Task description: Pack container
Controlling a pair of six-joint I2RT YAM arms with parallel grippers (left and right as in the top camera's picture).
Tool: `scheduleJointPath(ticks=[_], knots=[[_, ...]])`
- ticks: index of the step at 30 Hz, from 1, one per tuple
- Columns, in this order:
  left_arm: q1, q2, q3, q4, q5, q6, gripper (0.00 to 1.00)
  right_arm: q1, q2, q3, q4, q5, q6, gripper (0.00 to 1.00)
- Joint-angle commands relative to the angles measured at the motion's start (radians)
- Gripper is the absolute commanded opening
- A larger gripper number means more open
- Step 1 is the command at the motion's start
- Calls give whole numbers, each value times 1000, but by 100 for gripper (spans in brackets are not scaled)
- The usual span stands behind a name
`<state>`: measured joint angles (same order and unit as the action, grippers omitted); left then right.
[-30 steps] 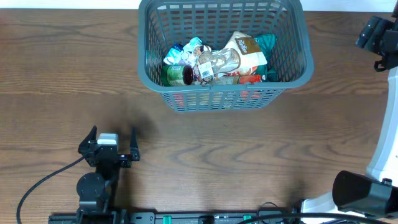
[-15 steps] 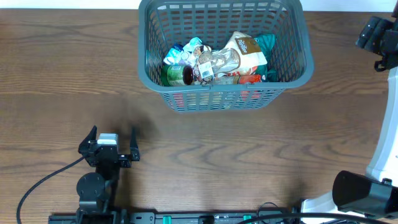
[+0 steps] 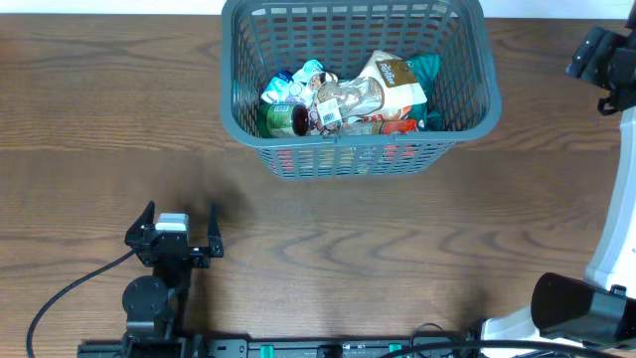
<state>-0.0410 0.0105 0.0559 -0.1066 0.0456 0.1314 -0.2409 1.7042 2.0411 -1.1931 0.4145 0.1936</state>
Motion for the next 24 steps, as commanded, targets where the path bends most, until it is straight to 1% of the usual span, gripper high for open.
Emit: scheduleJointPath(ticks=[1,6,11,16,24], knots=[[0,-6,-29,-8,-1,6,98,-8,-18,15,-5,-43,-11,99],[0,-6,-29,-8,-1,6,99,-8,-50,15,-4,-154,-11,99],[0,-6,-29,-8,-1,6,99,-8,-129,15,19,-267,-11,99],[0,-6,-29,-8,-1,6,99,-6,-227,12,23,-292,-11,99],[0,-6,-29,-8,-1,6,99,7,-436,-21,23,-290,-13,99]])
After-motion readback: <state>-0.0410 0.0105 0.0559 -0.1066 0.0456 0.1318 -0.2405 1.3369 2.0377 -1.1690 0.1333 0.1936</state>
